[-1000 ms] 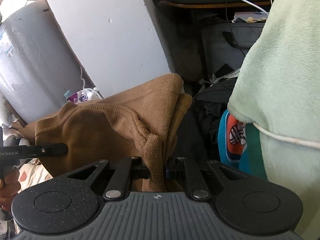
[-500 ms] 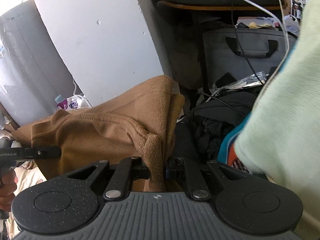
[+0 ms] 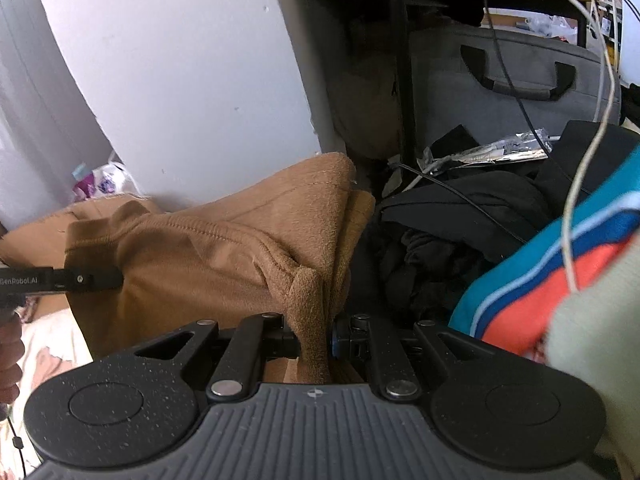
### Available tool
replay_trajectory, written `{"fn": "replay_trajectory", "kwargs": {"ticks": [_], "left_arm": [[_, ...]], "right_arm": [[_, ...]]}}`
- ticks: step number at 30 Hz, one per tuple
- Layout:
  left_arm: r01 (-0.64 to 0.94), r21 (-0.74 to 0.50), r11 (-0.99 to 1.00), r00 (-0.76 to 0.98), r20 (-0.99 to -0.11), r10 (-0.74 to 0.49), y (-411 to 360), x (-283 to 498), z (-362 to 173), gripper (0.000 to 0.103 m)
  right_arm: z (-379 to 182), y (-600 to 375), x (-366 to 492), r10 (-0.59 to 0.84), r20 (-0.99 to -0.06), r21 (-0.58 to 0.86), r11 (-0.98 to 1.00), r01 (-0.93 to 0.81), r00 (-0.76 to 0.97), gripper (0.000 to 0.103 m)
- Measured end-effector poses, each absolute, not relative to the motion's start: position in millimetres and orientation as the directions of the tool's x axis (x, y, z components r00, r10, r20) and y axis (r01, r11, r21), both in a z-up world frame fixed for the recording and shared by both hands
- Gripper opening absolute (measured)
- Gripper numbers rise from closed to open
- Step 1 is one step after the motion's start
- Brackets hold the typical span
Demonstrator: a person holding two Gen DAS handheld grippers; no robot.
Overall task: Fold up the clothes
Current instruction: 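Carry the folded brown shirt with both tools toward the dark clothes pile, then lower the brown shirt onto the clothes pile and open both tools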
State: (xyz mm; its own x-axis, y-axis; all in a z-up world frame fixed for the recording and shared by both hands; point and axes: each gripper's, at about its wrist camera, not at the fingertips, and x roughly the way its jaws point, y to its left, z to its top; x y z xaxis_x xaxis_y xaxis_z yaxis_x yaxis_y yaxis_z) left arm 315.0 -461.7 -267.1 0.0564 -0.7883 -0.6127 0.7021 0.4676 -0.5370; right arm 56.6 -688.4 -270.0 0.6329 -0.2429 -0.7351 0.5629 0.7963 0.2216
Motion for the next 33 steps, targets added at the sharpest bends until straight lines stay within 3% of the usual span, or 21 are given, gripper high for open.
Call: {"fn": "replay_trajectory", "kwargs": {"ticks": [15, 18, 23, 26, 33], "left_arm": [[0.714, -0.409, 0.568, 0.134, -0.716, -0.685, -497, 340, -316, 0.006], [0.713, -0.342, 0.612, 0.172, -0.761, -0.626, -503, 338, -326, 0.011], [0.664, -0.327, 0.672, 0.206, -0.784, -0.585, -497, 339, -336, 0.036], [0.657, -0.301, 0.691, 0.231, -0.792, -0.565, -487, 336, -334, 0.035], [0.661, -0.323, 0.677, 0.240, -0.764, -0.599, -458, 315, -312, 0.036]], "right_arm": [[-319, -713, 107, -0.257, -0.801, 0.131, 0.806, 0.577, 0.540, 0.013], [-329, -716, 118, -0.261, -0.813, 0.099, 0.818, 0.566, 0.520, 0.013], [-339, -724, 130, -0.294, -0.824, 0.044, 0.819, 0.571, 0.485, 0.023], [-340, -729, 138, -0.336, -0.820, -0.013, 0.821, 0.571, 0.464, 0.037], [-336, -739, 152, -0.383, -0.806, -0.101, 0.841, 0.532, 0.452, 0.038]]}}
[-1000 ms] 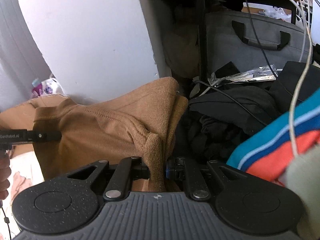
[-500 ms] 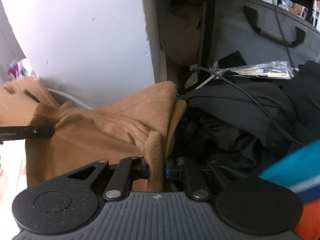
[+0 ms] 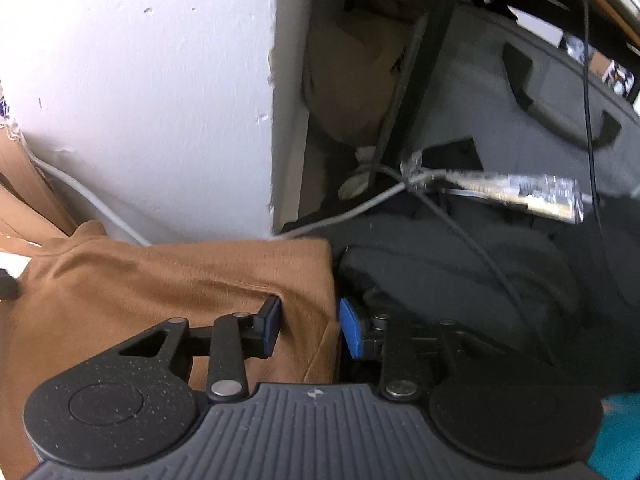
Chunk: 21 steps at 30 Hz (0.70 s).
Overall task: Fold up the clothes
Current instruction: 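Lower the brown shirt onto the clothes pile and open both tools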
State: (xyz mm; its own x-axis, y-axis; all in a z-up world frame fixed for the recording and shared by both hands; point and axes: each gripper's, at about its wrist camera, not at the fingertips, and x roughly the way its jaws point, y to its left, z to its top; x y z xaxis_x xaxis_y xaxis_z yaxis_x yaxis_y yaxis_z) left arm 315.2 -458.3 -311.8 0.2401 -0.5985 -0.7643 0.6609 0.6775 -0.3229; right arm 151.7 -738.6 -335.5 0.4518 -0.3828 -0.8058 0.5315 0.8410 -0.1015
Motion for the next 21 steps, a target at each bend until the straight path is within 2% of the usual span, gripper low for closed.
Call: {"fn": "replay_trajectory", "kwargs": {"ticks": [12, 14, 15, 16, 21], "left_arm": [[0.649, -0.383, 0.658, 0.203, -0.746, -0.635, -426, 280, -306, 0.039], [0.632, -0.403, 0.662, 0.193, -0.745, -0.638, -423, 273, -311, 0.039], [0.623, -0.414, 0.664, 0.188, -0.744, -0.641, -421, 269, -314, 0.039], [0.616, -0.421, 0.666, 0.186, -0.744, -0.642, -420, 264, -316, 0.039], [0.581, -0.450, 0.678, 0.171, -0.748, -0.642, -406, 240, -328, 0.039]], "right_arm": [[-301, -709, 134, -0.337, -0.797, -0.093, 0.889, 0.449, 0.501, 0.037], [-304, -708, 129, -0.324, -0.793, -0.072, 0.890, 0.450, 0.515, 0.030], [-308, -708, 128, -0.316, -0.794, -0.060, 0.891, 0.450, 0.520, 0.020], [-313, -709, 128, -0.308, -0.798, -0.048, 0.890, 0.454, 0.519, 0.016], [-341, -723, 127, -0.312, -0.802, -0.006, 0.858, 0.514, 0.510, 0.013]]}}
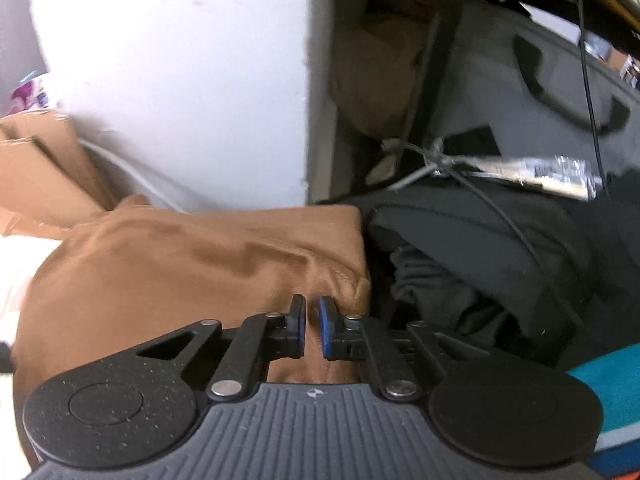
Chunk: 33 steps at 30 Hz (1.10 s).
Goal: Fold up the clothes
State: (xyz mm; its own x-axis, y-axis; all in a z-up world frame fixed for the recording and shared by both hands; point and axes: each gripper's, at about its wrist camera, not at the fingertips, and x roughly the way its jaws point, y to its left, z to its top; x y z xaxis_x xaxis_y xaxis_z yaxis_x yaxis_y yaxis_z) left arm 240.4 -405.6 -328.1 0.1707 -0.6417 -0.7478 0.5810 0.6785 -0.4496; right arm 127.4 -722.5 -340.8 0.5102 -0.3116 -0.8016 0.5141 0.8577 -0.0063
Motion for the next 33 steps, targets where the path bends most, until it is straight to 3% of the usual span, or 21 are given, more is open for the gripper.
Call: {"fn": "replay_trajectory", "kwargs": {"ticks": [9, 21, 24, 26, 33], "left_arm": [[0.540, -0.492, 0.683, 0.091, -0.773, -0.628, -383, 204, -355, 0.039], [0.531, -0.541, 0.652, -0.014, -0.775, -0.632, -381, 171, -387, 0.041], [0.514, -0.563, 0.647, -0.038, -0.769, -0.639, -377, 170, -395, 0.026], [0.514, -0.575, 0.636, -0.049, -0.760, -0.648, -376, 170, -395, 0.008], [0.510, -0.605, 0.611, -0.068, -0.737, -0.673, -364, 173, -381, 0.006]], "right_arm": [[-368, -728, 145, -0.323, -0.811, -0.033, 0.857, 0.514, 0.487, 0.012], [-339, -698, 118, -0.301, -0.783, -0.027, 0.891, 0.453, 0.545, 0.013], [-337, -685, 106, -0.275, -0.781, -0.002, 0.899, 0.439, 0.561, 0.013], [-338, -677, 97, -0.263, -0.779, 0.010, 0.903, 0.430, 0.569, 0.013], [-350, -660, 62, -0.239, -0.780, 0.037, 0.905, 0.425, 0.578, 0.014]]}}
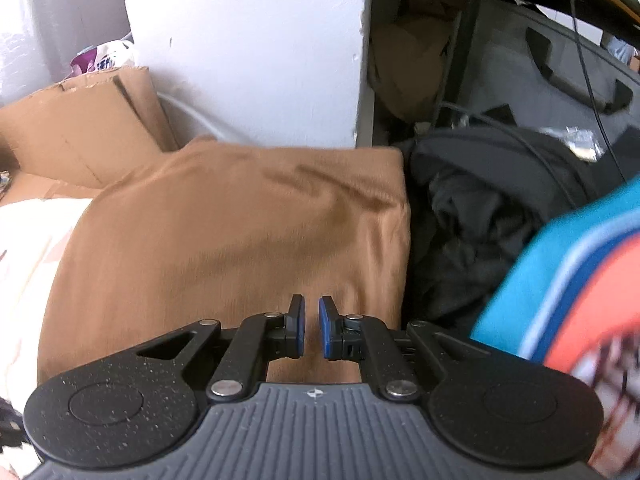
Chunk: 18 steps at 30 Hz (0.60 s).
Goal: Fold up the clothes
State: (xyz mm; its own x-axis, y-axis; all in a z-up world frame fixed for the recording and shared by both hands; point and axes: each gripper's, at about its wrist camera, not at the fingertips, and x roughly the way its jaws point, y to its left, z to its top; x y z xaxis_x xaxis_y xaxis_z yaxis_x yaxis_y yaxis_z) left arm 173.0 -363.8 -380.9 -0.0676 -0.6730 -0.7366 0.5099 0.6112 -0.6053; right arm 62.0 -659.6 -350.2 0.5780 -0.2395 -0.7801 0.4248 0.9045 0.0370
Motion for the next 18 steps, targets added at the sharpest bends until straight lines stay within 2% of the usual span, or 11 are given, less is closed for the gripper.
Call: {"fn": "replay_trajectory", "kwargs": {"ticks": [10, 18], "left_arm": [[0.534, -0.604, 0.591, -0.078, -0.731, -0.678, -353, 191, -358, 0.005], [0.544, -0.582, 0.605, -0.075, -0.752, -0.655, -350, 187, -373, 0.006]], "right_arm": [[-368, -638, 7, -0.241, -0.793, 0.057, 0.885, 0.462, 0.559, 0.014], [-393, -619, -35, -0.261, -0.804, 0.064, 0.855, 0.514, 0.535, 0.013]]}}
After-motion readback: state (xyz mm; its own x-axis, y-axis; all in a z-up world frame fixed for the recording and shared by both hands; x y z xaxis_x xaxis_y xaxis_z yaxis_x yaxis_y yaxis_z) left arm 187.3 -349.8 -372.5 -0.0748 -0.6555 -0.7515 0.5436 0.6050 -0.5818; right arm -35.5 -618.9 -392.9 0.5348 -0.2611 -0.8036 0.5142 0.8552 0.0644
